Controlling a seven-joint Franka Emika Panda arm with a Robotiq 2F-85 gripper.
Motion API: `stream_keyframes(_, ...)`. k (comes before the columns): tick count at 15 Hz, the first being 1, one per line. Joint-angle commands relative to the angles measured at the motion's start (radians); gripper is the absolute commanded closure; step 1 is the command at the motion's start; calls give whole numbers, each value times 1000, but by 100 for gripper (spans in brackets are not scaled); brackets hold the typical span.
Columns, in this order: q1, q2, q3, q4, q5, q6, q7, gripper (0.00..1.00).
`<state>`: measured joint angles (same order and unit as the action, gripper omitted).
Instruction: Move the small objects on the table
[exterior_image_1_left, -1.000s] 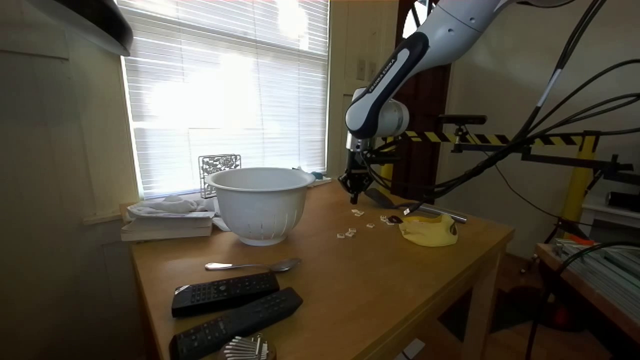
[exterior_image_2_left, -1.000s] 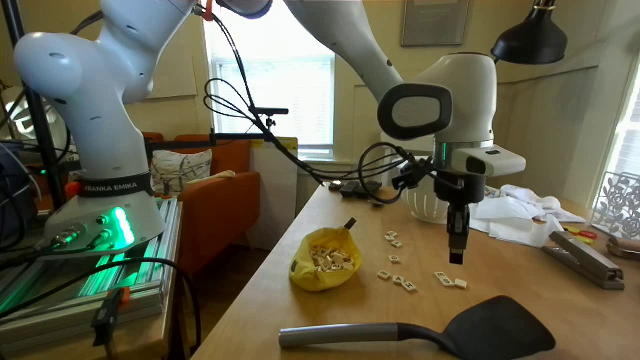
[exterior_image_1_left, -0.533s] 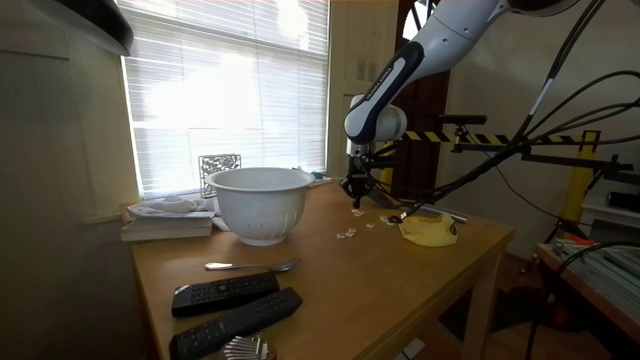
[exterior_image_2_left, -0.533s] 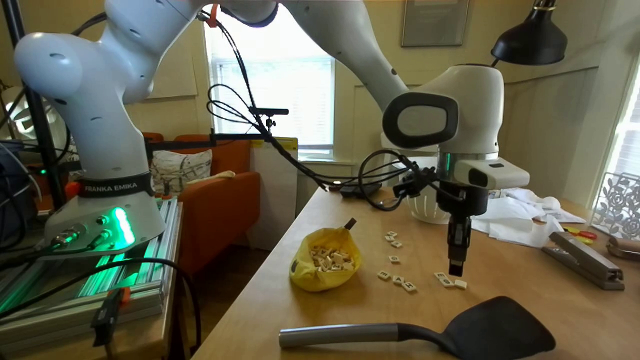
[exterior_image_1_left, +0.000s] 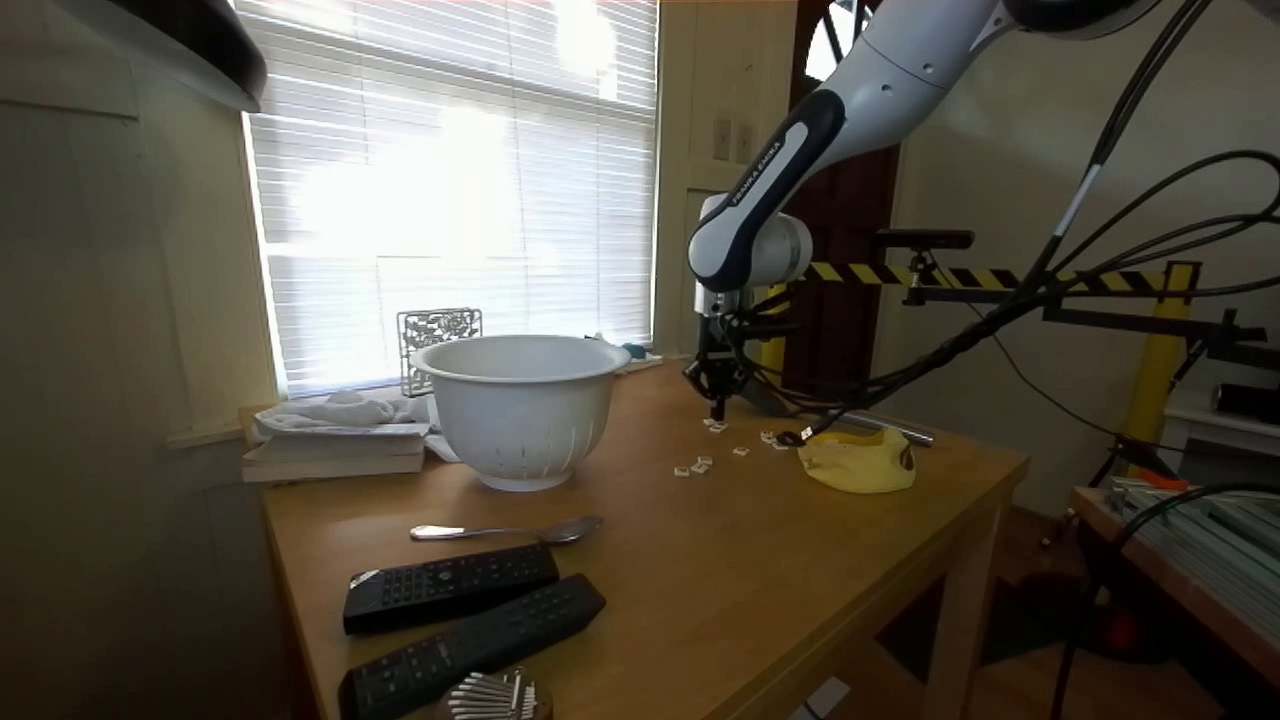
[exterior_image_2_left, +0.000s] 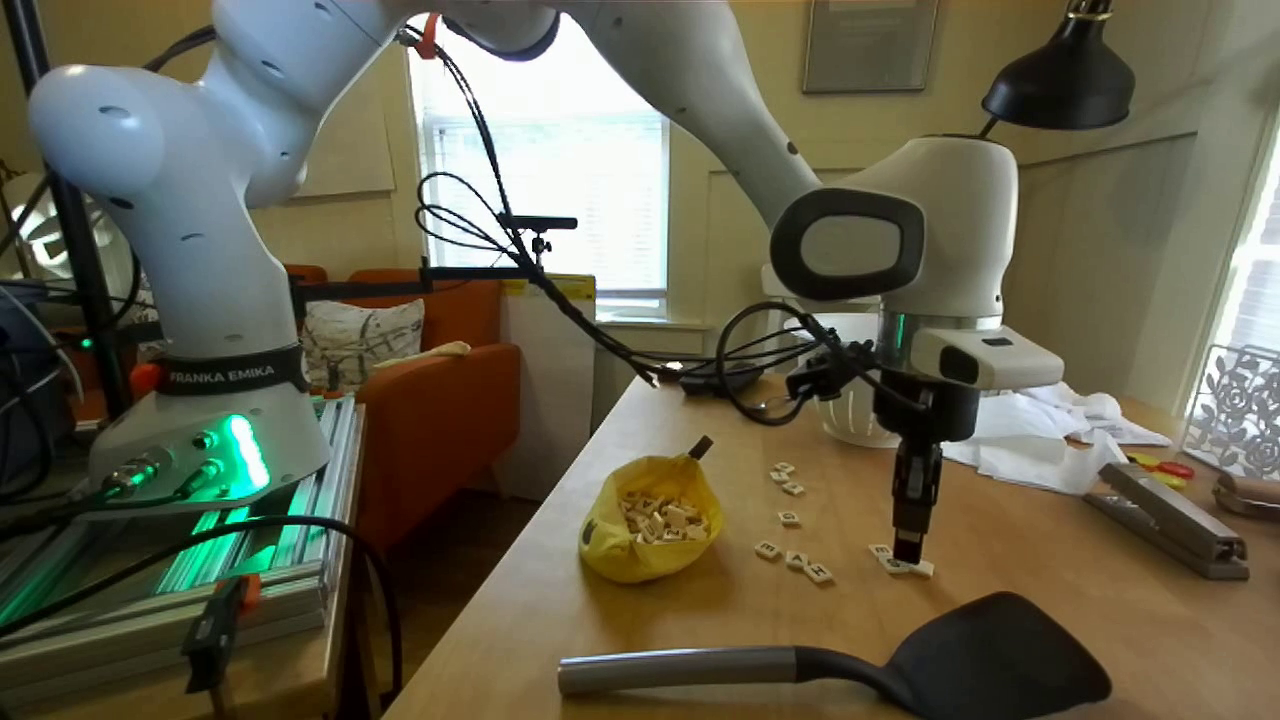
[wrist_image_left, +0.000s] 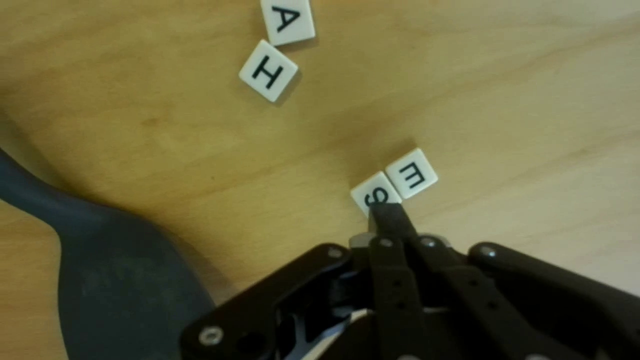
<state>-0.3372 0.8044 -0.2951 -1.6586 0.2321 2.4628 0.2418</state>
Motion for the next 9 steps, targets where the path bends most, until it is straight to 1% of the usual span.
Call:
stream_keyframes(1, -6, 21, -3, 35, -26, -30, 28, 100)
stream_keyframes(9, -3, 31, -6, 18, -36, -12, 16, 100)
